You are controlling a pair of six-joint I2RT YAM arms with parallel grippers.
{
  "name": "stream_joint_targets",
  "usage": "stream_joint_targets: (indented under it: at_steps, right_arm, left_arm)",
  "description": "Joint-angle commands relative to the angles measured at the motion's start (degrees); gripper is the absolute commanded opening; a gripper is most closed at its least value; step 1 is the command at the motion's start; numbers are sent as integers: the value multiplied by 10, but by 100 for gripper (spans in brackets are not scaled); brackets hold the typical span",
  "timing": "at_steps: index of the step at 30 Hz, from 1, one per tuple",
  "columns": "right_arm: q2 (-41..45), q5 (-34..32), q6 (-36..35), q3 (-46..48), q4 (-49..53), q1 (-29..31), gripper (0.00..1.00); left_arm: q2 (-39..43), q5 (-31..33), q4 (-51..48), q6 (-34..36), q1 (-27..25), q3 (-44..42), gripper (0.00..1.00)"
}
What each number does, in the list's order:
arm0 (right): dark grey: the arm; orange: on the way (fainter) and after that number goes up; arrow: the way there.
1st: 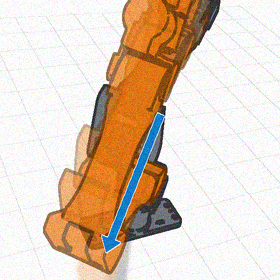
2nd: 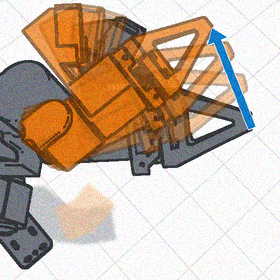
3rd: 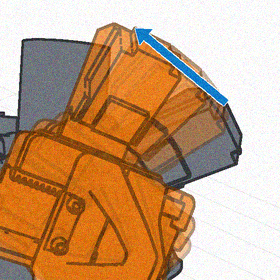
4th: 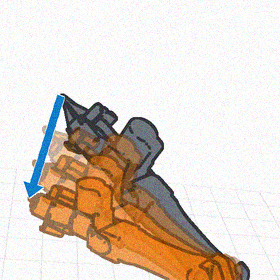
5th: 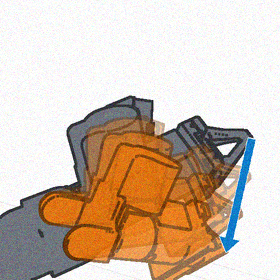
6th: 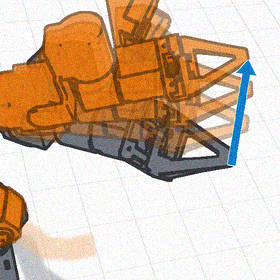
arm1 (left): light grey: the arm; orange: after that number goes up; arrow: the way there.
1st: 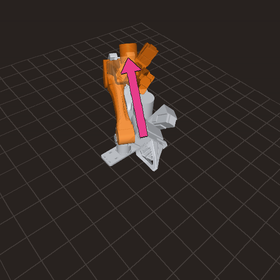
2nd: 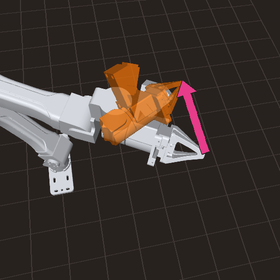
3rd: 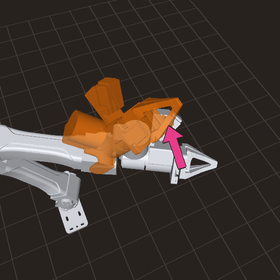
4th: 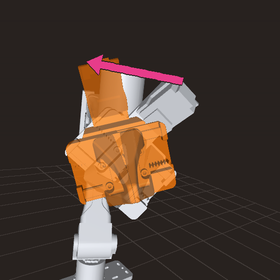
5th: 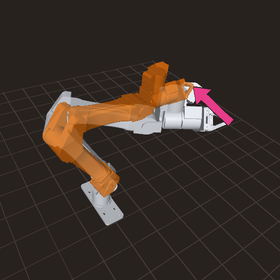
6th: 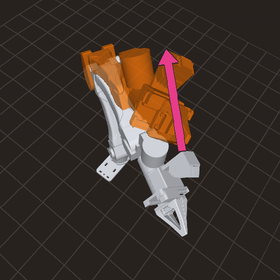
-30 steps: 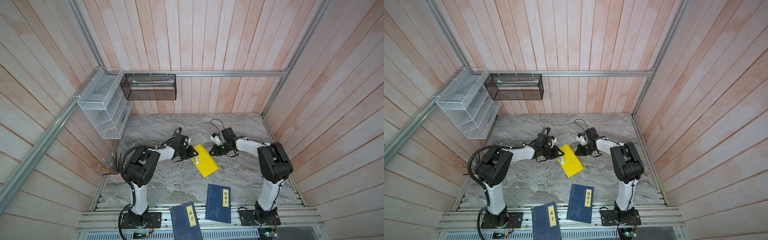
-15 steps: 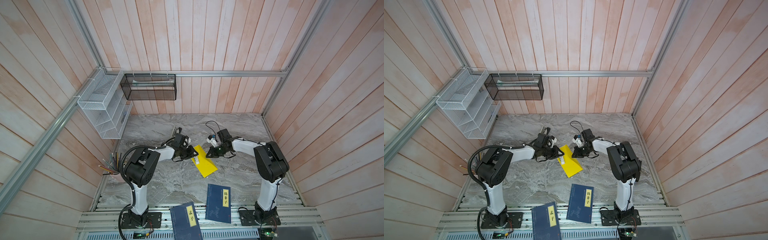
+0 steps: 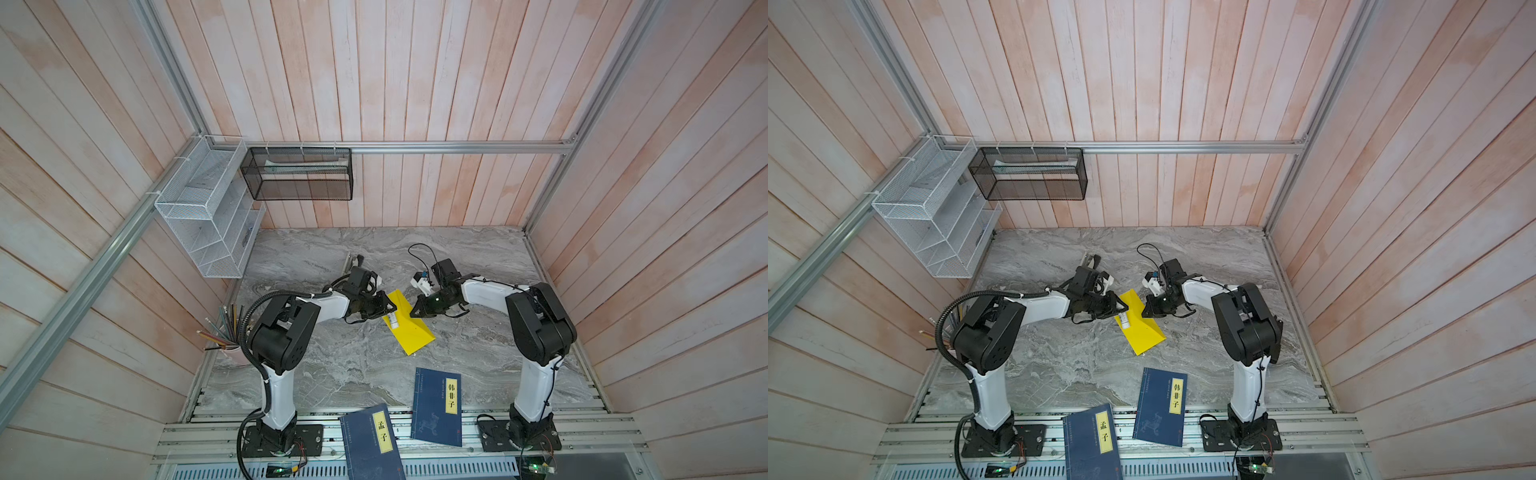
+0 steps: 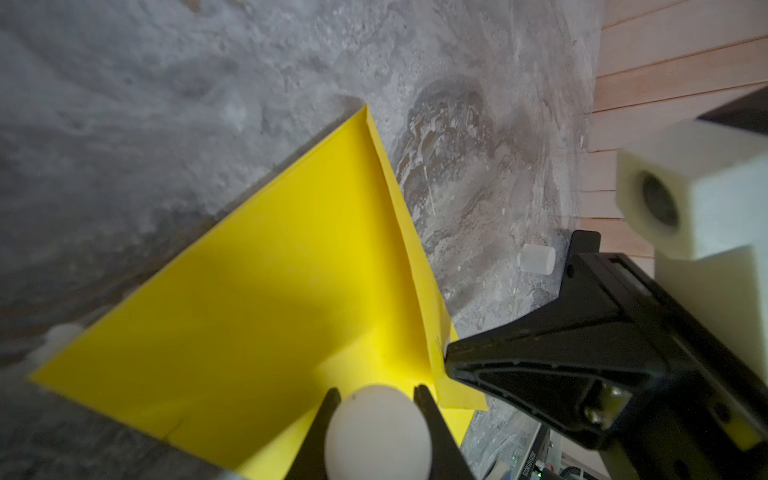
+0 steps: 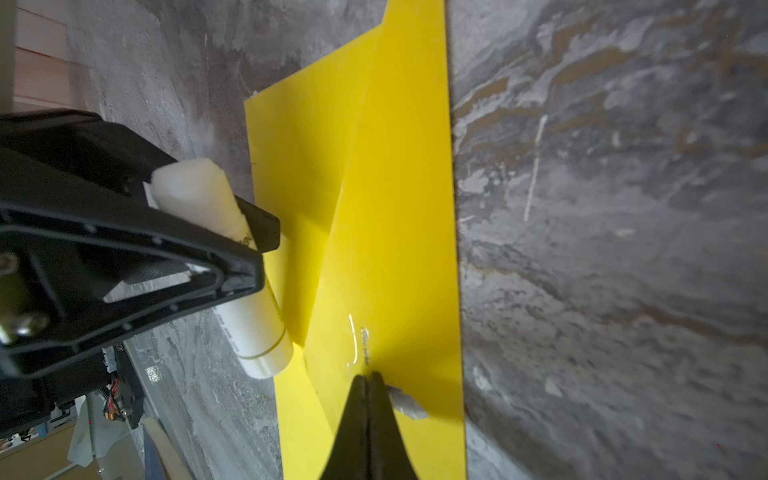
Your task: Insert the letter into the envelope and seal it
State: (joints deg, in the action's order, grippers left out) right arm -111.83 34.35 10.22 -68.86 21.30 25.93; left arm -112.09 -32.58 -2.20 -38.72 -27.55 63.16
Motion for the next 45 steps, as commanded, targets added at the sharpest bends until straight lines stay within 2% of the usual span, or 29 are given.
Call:
stream_joint_targets:
  at_steps: [1, 27, 32, 45]
  right_arm:
    - [-17, -14, -11, -14, 22, 9, 0]
    - [-43, -117, -8, -29, 62, 29, 0]
    - [-49, -100, -2, -35, 61, 31, 0]
    - [-78, -100, 3, -81, 104, 47, 0]
  left_arm:
    - [-3, 7, -5, 11, -1, 7, 0]
    - [38, -29, 31, -13, 3, -4, 0]
    - [32, -41, 39, -19, 5, -7, 0]
    - [-1, 5, -17, 20, 7, -6, 0]
